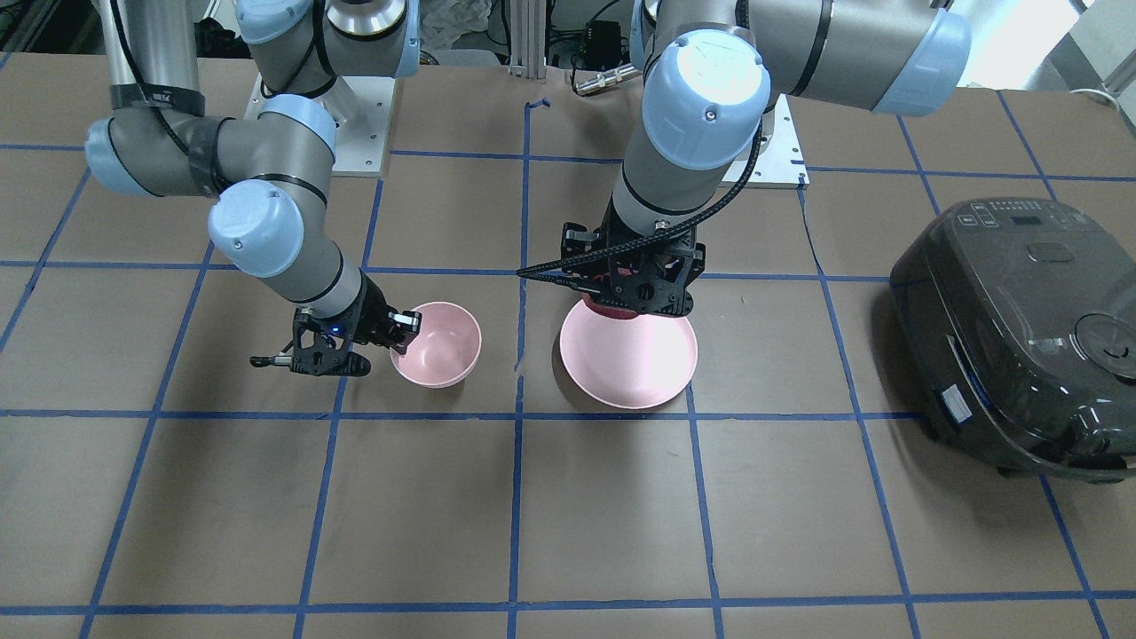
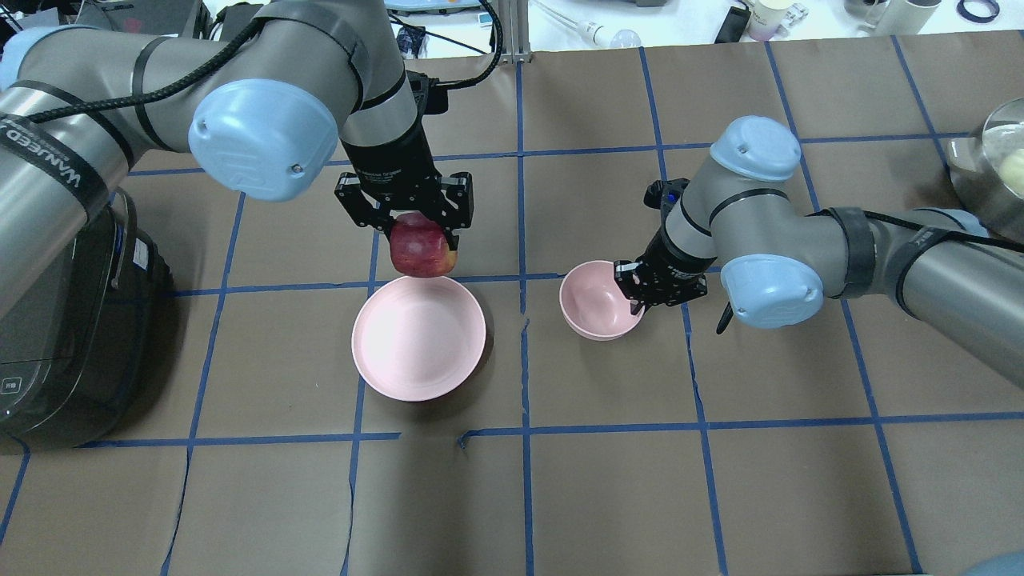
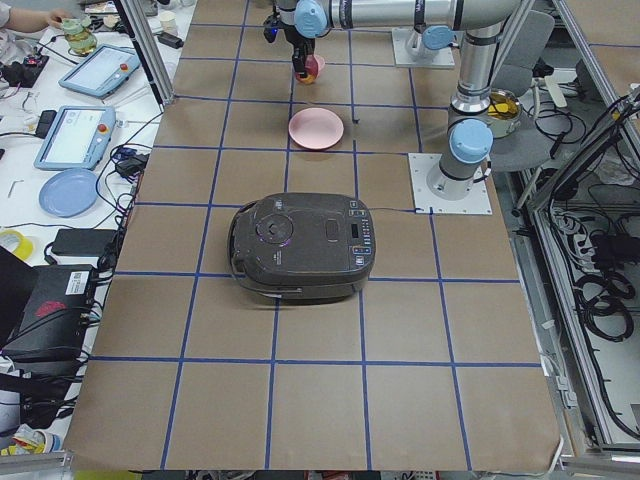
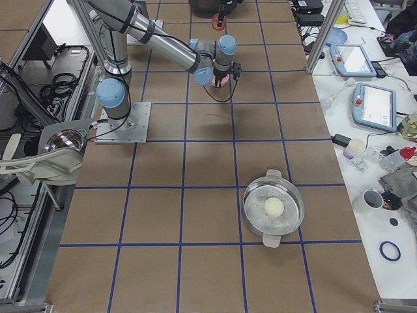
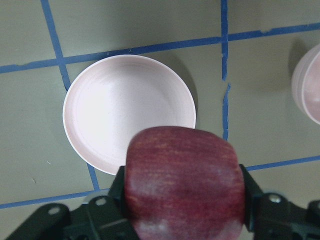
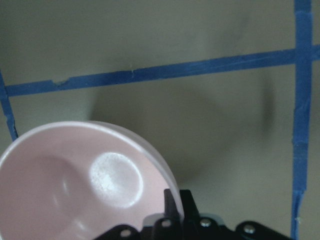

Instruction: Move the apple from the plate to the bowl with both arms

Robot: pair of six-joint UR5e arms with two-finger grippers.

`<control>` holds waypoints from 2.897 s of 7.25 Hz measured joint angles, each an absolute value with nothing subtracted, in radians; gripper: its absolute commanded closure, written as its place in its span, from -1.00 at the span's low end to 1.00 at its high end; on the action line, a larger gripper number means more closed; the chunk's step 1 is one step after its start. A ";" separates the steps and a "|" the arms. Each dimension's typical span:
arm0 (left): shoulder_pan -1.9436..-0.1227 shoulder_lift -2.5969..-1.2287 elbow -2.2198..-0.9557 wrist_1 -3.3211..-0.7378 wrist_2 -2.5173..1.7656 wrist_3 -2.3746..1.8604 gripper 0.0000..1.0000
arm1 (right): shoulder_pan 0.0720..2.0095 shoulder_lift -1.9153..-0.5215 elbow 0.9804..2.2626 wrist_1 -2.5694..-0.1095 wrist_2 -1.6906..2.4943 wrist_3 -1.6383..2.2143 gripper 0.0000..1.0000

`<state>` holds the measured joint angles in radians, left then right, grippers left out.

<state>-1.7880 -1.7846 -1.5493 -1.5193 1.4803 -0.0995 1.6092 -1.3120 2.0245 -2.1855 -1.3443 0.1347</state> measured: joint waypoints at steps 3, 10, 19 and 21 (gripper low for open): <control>-1.793 -1.796 -1.553 -1.510 1.468 -0.130 1.00 | 1.616 -1.335 1.979 -2.183 -1.420 0.134 -1.00; -2.031 -1.988 -1.565 -1.166 1.373 -0.699 1.00 | 1.601 -1.576 1.569 -1.616 -1.615 0.128 -1.00; -2.103 -2.117 -1.577 -1.024 1.486 -0.671 -0.57 | 1.608 -1.567 1.519 -1.609 -1.606 0.130 -1.00; -2.102 -2.113 -1.585 -1.022 1.514 -0.657 -0.58 | 1.608 -1.566 1.520 -1.607 -1.606 0.133 -1.00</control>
